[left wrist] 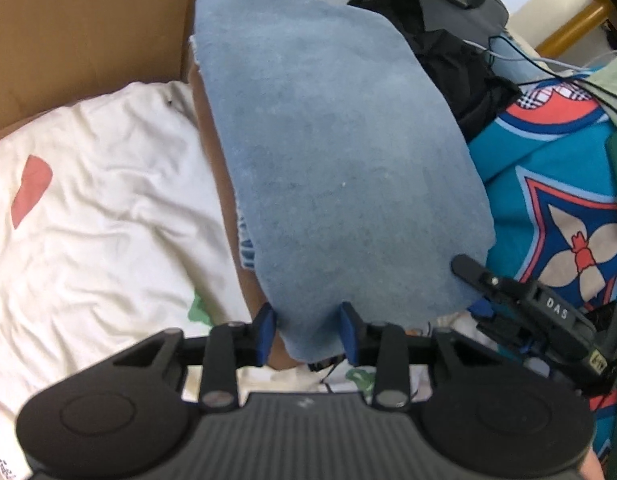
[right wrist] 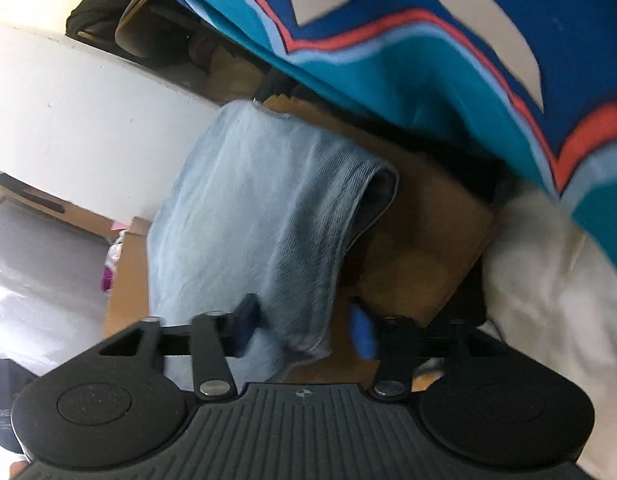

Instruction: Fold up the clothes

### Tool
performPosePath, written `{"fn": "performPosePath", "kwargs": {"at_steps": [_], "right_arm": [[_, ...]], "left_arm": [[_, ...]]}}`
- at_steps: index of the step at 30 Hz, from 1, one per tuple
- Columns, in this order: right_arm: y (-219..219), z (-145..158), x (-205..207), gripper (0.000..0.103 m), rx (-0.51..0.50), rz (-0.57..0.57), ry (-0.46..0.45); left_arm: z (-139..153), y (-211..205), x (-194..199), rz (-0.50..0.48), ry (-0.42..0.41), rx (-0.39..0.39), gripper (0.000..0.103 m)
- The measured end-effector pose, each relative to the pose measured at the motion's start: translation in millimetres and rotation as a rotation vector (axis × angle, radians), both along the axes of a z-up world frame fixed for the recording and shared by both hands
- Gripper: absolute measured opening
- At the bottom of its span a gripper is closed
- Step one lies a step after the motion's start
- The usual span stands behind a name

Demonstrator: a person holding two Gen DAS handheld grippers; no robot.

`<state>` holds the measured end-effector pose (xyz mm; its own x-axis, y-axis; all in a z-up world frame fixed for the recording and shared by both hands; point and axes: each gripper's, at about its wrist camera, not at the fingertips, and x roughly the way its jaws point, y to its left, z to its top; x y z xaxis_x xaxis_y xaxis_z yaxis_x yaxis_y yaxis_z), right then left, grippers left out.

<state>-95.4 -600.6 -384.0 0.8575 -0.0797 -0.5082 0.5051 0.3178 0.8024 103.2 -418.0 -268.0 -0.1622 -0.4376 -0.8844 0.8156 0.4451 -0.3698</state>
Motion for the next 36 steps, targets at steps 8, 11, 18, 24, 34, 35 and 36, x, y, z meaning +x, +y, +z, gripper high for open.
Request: {"fn": "performPosePath", "kwargs": {"at_steps": [8, 11, 18, 24, 34, 35, 36], "right_arm": [[10, 11, -4, 0.024, -0.033, 0.044, -0.006], [8, 16, -3, 0.03, -0.041, 0.045, 0.043], [17, 39, 1, 0.051, -0.092, 0.077, 0.176], [25, 54, 24, 0.075, -0.163, 0.224, 0.265], [38, 111, 45, 0.091, -0.219, 0.376, 0.397], [40, 120, 46, 0.091, -0.234, 0.391, 0.408], [40, 129, 48, 0.091, -0.252, 0.399, 0.416]], "left_arm": [[11, 6, -3, -0.028, -0.022, 0.039, 0.023], [10, 3, -5, -0.048, -0.054, 0.118, 0.017], [28, 15, -5, -0.055, -0.106, 0.171, 0.031], [53, 28, 5, -0.037, -0.096, 0.188, 0.057], [116, 56, 29, 0.044, -0.138, 0.202, 0.083], [122, 59, 31, 0.061, -0.136, 0.204, 0.083], [128, 62, 34, 0.074, -0.132, 0.203, 0.084]]}}
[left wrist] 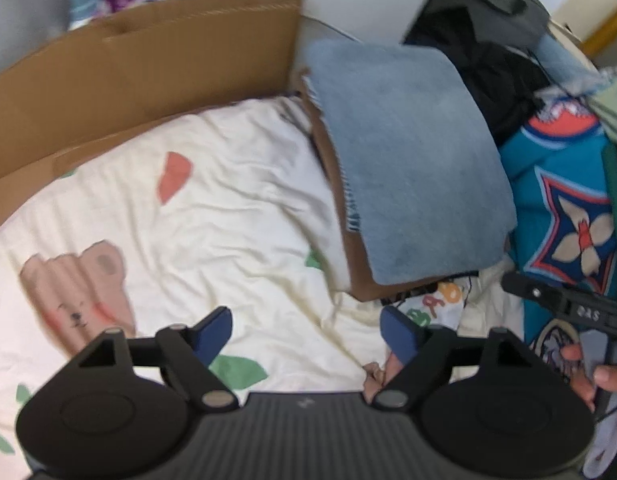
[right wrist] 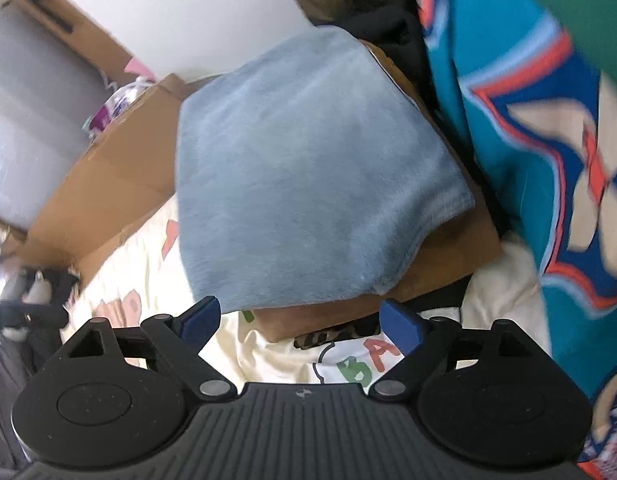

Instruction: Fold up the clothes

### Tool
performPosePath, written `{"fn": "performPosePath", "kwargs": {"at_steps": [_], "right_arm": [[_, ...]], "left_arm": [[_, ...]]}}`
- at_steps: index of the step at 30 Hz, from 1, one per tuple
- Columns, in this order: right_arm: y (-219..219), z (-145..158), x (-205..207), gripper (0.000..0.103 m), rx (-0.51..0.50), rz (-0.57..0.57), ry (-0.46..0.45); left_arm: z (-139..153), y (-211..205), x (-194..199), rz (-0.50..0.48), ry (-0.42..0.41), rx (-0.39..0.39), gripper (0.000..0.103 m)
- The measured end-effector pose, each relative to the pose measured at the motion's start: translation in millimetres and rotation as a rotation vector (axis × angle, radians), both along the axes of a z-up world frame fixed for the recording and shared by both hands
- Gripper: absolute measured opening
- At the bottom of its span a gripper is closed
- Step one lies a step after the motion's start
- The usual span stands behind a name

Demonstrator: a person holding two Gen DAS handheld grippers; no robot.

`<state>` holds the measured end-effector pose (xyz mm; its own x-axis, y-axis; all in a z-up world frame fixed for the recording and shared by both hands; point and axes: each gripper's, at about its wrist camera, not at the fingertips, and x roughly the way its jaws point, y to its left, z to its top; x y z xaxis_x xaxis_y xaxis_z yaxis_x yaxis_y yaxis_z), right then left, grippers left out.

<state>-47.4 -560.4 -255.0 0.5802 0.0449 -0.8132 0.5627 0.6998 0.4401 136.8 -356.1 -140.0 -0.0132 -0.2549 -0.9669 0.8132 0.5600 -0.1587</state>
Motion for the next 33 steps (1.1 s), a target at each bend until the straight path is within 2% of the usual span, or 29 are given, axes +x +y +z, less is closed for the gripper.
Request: {"fn": "performPosePath", "kwargs": {"at_steps": [4, 8, 14, 16, 22, 25, 30, 33], "right_arm": [[1, 35, 4, 0.097, -0.022, 0.047, 0.024], [3, 59, 16, 0.098, -0.023, 0.087, 0.071], [14, 99, 36, 0.099, -0.029, 0.168, 0.154], [19, 116, 35, 0.103, -0.025, 0.169, 0.132], [48, 163, 37, 0.103, -0.049, 0.217, 0.104], [61, 191, 36, 0.103, -0.066, 0.208, 0.058], [86, 227, 33, 0.103, -0.094, 0.197, 0.039], [107, 241, 35, 0.103, -0.136, 0.218, 0.069]], "left_arm": [[27, 13, 5, 0.019, -0.015, -0.001, 0.093], [48, 22, 13, 0.05, 0.013, 0.018, 0.094], [91, 46, 23, 0.085, 0.005, 0.01, 0.096], [107, 58, 28, 0.102, -0.002, 0.01, 0.096], [166, 99, 44, 0.193, -0.053, -0.02, 0.099], [192, 120, 53, 0.232, -0.06, -0.044, 0.1], [224, 152, 67, 0.259, -0.081, -0.08, 0.101], [231, 177, 70, 0.292, -0.088, -0.117, 0.102]]}}
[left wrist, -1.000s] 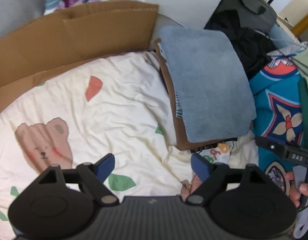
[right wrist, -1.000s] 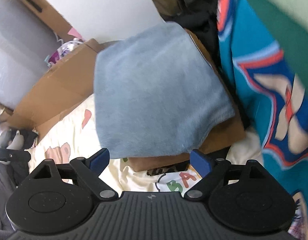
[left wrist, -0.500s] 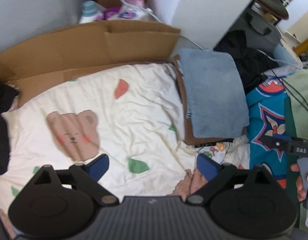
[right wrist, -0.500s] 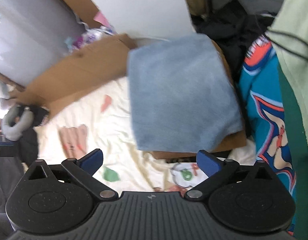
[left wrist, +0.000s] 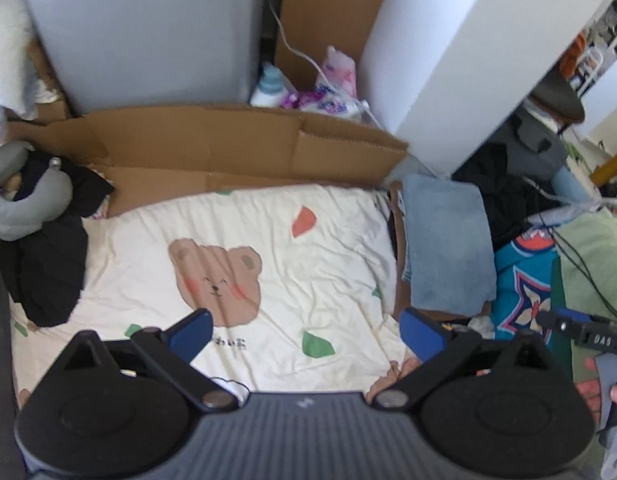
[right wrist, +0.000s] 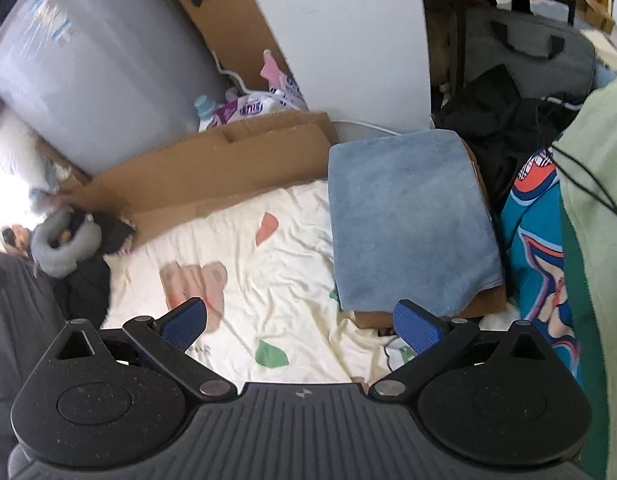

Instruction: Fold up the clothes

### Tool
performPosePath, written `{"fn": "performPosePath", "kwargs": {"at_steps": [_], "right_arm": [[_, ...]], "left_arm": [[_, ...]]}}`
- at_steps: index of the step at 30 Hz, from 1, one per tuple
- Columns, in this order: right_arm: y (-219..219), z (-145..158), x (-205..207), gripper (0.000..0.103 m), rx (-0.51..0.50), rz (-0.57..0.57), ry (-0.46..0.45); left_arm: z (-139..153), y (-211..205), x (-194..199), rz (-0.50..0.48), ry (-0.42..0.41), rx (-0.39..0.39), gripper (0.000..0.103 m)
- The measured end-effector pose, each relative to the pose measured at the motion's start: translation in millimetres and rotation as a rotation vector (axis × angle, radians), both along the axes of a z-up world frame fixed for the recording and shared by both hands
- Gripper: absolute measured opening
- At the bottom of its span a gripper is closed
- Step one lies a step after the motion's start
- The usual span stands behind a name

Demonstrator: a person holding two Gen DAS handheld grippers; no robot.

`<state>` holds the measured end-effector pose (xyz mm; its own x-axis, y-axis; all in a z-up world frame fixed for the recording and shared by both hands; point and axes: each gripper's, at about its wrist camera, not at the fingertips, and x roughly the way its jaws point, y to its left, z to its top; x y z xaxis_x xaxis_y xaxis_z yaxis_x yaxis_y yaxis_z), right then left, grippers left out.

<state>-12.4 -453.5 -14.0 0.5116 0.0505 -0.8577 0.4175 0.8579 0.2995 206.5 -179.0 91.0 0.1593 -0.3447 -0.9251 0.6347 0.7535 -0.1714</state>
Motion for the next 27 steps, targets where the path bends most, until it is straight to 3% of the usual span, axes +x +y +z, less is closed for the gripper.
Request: {"fn": "performPosePath", "kwargs": {"at_steps": [5, 10, 14, 23, 27], "right_arm": [[36, 18, 0, 0.103, -0.103, 0.026, 0.021], [62, 31, -6, 0.103, -0.135, 0.02, 0.029], [79, 45, -13, 0.103, -0.124, 0.046, 0.009], [114, 64, -31, 0.103, -0.073, 0.059, -0.097], [135, 71, -36, 0.103, -0.08, 0.084, -0.14]], "left_arm": [[-1, 36, -5, 0.003, -0.021, -0.014, 0.102], [0, 61, -17, -0.016, -0.063, -0.019, 0.102], [5, 80, -26, -0.015, -0.1, -0.03, 0.102], [13, 112, -57, 0.097, -0.185, -0.095, 0.102], [3, 115, -74, 0.09, -0.234, -0.058, 0.102]]}}
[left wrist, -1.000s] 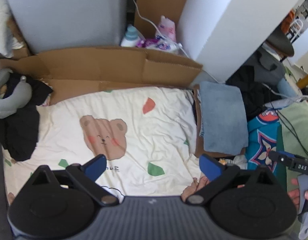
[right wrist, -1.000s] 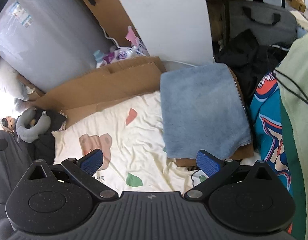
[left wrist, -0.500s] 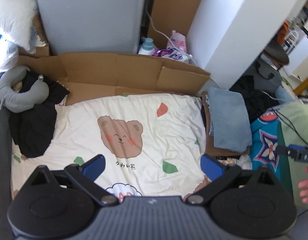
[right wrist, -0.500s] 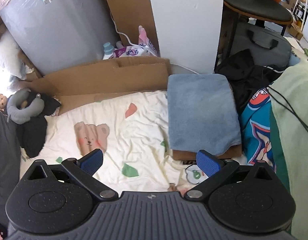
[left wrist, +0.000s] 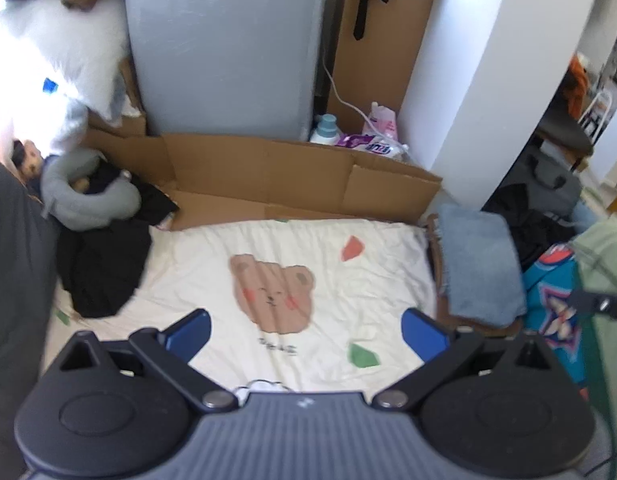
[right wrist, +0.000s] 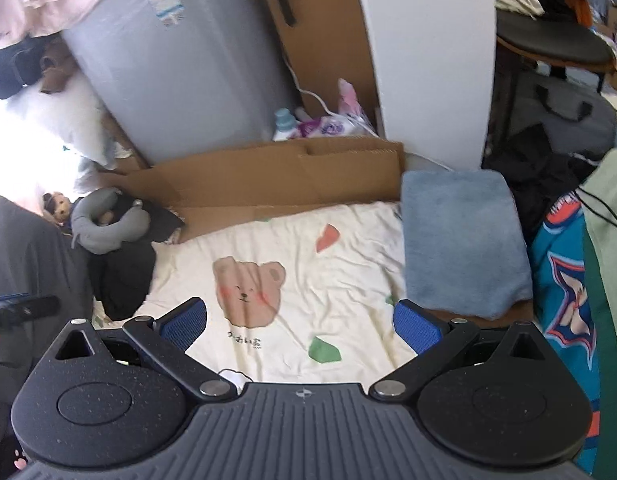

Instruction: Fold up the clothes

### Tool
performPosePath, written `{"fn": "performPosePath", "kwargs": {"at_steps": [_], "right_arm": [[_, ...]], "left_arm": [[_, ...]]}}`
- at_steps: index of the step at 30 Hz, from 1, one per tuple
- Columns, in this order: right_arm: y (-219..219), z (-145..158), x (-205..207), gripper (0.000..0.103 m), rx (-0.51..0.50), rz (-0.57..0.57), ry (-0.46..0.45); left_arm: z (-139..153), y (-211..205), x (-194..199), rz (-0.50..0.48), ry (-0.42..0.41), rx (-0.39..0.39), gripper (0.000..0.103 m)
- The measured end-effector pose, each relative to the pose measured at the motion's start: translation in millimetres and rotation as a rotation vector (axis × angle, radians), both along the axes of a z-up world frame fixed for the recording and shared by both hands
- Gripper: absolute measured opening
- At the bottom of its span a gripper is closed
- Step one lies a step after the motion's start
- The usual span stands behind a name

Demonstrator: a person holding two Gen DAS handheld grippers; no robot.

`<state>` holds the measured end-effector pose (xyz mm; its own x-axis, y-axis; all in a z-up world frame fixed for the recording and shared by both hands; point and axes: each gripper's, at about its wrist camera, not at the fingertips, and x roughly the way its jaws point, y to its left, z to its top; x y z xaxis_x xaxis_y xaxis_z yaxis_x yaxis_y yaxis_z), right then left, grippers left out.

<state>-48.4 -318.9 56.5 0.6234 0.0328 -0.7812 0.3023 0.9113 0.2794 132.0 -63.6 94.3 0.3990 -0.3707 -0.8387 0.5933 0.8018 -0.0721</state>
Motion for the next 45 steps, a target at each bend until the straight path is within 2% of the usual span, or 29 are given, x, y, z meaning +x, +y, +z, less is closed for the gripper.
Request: {"fn": "performPosePath", "kwargs": {"at_steps": [5, 8, 13, 18, 24, 35, 45], "right_arm": [[29, 9, -8, 0.103, -0.056, 0.038, -0.042], [42, 9, -12, 0.103, -0.068, 0.06, -0.046], [60, 2, -17, 0.103, -0.102, 0.096, -0.037], [69, -11, -23, 0.103, -0.11, 0.108, -0.025], [76, -20, -36, 0.103, -0.128, 0.119, -0.044], [78, -39, -54, 0.103, -0.17, 0.094, -0.031], [81, -52, -58, 0.103, -0.159, 0.121, -0.027]], "left_arm": [[-9, 12, -18, 0.061, -0.019, 0.003, 0.102], [-15, 22, -27, 0.116, 0.002, -0.023, 0.102], [-33, 29, -39, 0.183, 0.027, -0.021, 0.102], [-45, 25, -55, 0.176, 0.011, 0.028, 0.102], [-49, 17, -71, 0.162, -0.037, 0.049, 0.102], [-64, 17, -87, 0.16, -0.058, 0.056, 0.102], [-81, 21, -92, 0.18, -0.047, 0.042, 0.102]]}}
